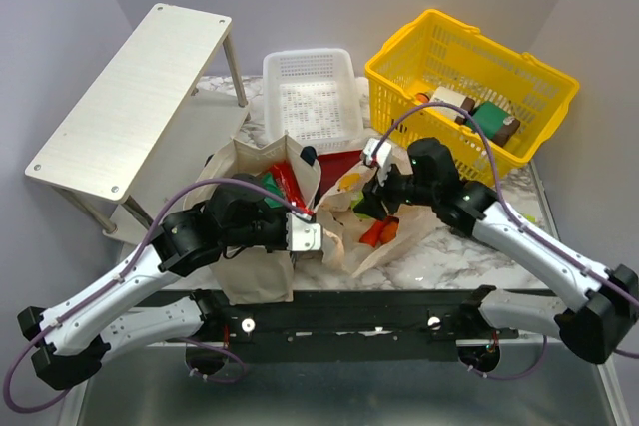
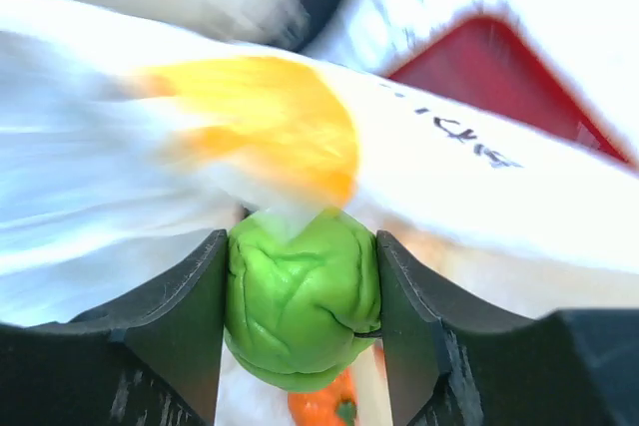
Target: Untie the knot of the grocery bags and take out the mixed food
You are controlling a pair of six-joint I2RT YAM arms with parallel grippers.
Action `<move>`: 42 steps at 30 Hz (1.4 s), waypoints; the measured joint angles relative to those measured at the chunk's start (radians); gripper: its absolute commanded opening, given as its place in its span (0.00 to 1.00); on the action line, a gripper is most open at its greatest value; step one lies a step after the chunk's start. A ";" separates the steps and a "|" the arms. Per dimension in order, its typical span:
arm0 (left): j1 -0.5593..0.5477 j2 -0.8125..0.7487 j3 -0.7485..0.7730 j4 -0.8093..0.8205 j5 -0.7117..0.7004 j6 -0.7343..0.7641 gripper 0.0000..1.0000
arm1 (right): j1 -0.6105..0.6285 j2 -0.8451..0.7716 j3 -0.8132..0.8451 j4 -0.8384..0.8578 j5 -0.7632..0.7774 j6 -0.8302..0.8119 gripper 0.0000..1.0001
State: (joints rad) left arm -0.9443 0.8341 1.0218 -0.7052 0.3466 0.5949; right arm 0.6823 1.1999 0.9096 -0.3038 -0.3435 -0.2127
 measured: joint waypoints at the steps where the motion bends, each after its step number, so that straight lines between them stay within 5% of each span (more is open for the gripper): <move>1: 0.000 0.001 0.000 0.001 -0.002 0.001 0.00 | 0.000 -0.035 0.028 -0.037 -0.025 -0.021 0.10; 7: 0.000 0.019 0.000 0.022 -0.023 0.006 0.00 | -0.004 -0.225 0.095 -0.173 -0.167 -0.147 0.09; 13: 0.000 0.025 0.000 0.031 -0.041 0.012 0.00 | -0.087 -0.146 0.251 -0.203 -0.236 -0.166 0.09; 26: 0.024 0.007 -0.016 0.019 -0.043 0.014 0.00 | -0.177 0.585 0.975 0.049 -0.097 -0.085 0.08; 32: 0.061 0.008 -0.016 0.016 -0.041 0.014 0.00 | -0.174 0.904 1.086 0.075 0.105 -0.046 0.10; 35: 0.081 0.011 -0.016 0.016 -0.035 0.008 0.00 | -0.171 0.986 1.102 0.071 0.167 -0.047 0.24; 36: 0.086 0.011 -0.016 0.016 -0.033 0.006 0.00 | -0.168 1.009 1.117 0.070 0.181 -0.047 0.40; 39: 0.104 0.013 -0.016 0.016 -0.023 -0.001 0.00 | -0.164 1.054 1.162 0.065 0.210 -0.047 0.68; 42: 0.114 0.013 -0.016 0.017 -0.015 -0.006 0.00 | -0.164 1.072 1.201 0.059 0.232 -0.030 0.83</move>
State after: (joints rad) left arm -0.8299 0.8474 1.0058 -0.6880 0.3317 0.5892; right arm 0.5182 2.2723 2.1109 -0.2447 -0.1116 -0.2428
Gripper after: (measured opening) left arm 0.011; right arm 0.705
